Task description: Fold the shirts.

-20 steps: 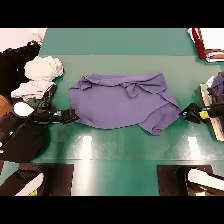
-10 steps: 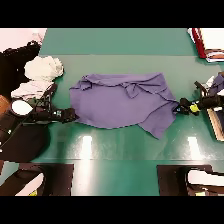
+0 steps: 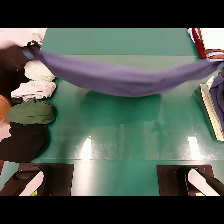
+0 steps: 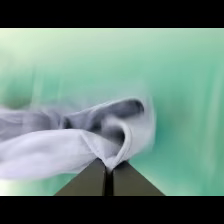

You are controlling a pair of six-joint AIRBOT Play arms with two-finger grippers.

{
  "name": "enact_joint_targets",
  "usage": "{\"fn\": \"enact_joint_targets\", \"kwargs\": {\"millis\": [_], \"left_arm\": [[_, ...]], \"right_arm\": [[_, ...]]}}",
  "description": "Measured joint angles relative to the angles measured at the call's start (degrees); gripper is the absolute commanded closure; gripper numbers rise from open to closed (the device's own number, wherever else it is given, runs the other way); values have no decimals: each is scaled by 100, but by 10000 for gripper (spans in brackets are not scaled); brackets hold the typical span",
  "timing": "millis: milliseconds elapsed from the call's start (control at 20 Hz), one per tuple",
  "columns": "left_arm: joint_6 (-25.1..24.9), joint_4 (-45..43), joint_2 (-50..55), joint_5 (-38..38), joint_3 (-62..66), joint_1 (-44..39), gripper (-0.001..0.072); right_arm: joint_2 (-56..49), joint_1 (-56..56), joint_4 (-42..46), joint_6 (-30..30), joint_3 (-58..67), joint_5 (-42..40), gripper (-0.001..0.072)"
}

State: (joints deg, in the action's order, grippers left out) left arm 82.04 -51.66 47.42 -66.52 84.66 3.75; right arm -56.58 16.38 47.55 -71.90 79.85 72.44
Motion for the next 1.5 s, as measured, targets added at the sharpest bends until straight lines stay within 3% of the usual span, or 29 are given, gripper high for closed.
{"fn": "enact_joint_targets", "kwargs": {"millis": [300, 550, 750, 1050, 1300, 1500], "left_arm": [[31, -31, -57, -13, 3204, 79, 682], [254, -24, -63, 125, 4138, 87, 682], [341, -122, 4, 85, 3075, 87, 682], [350, -190, 970, -361, 608, 83, 682], [216, -192, 2455, 13, -428, -74, 681], [105, 85, 3506, 1130, -452, -109, 682]], "right_arm": [[1108, 74, 531, -28, 2186, -396, 697], [1145, 83, 1604, -479, 3554, 42, 698], [490, 79, 1873, -767, 3777, 850, 698], [-1036, -507, 2004, -876, 2365, 1790, 698], [-2575, -968, 2013, -874, 1552, 1558, 698], [-3578, -1056, 1945, -872, 1672, 901, 698]]}}
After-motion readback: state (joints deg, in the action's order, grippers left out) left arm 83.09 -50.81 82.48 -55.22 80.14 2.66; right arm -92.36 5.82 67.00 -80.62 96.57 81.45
